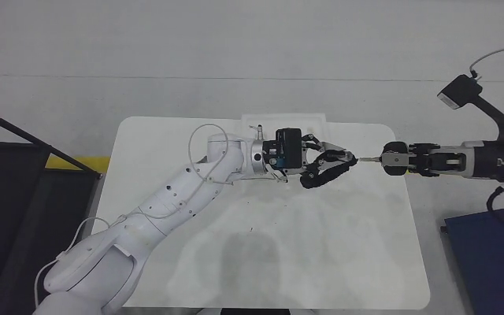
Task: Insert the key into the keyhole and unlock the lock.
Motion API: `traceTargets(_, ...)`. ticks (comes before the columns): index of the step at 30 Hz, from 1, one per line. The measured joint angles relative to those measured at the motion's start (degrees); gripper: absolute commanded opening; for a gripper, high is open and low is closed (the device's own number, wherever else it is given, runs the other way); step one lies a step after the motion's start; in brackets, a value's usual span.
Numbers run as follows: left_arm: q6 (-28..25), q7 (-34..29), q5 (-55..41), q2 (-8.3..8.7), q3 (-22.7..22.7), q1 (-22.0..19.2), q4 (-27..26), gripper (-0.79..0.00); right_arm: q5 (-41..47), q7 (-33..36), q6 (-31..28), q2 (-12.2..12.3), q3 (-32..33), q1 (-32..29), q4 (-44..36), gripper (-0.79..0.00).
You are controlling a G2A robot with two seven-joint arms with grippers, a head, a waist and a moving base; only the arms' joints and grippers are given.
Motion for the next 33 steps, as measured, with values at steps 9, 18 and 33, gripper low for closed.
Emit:
traceTargets(9, -0.02, -0.03, 0.01, 0.03, -0.01, 0.02, -0.04, -0.785, 0.00, 0.00, 0.00, 0.00, 0.00, 0.00, 0.00, -0.785)
traceTargets(18, 0.75, -3.02, 0.19, 0.16, -0.70, 1.34, -1.45, -0.785, -5.60, 0.96, 0.58, 0.69, -0.72, -0.28, -2.75, -0.785)
traceTargets(33, 3.02, -6.60, 2.31, -1.31, -0.76, 3.88, -2.02, -0.785, -8.71, 1.41, 9.10, 4.21, -3.70, 0.65, -5.94, -0.785)
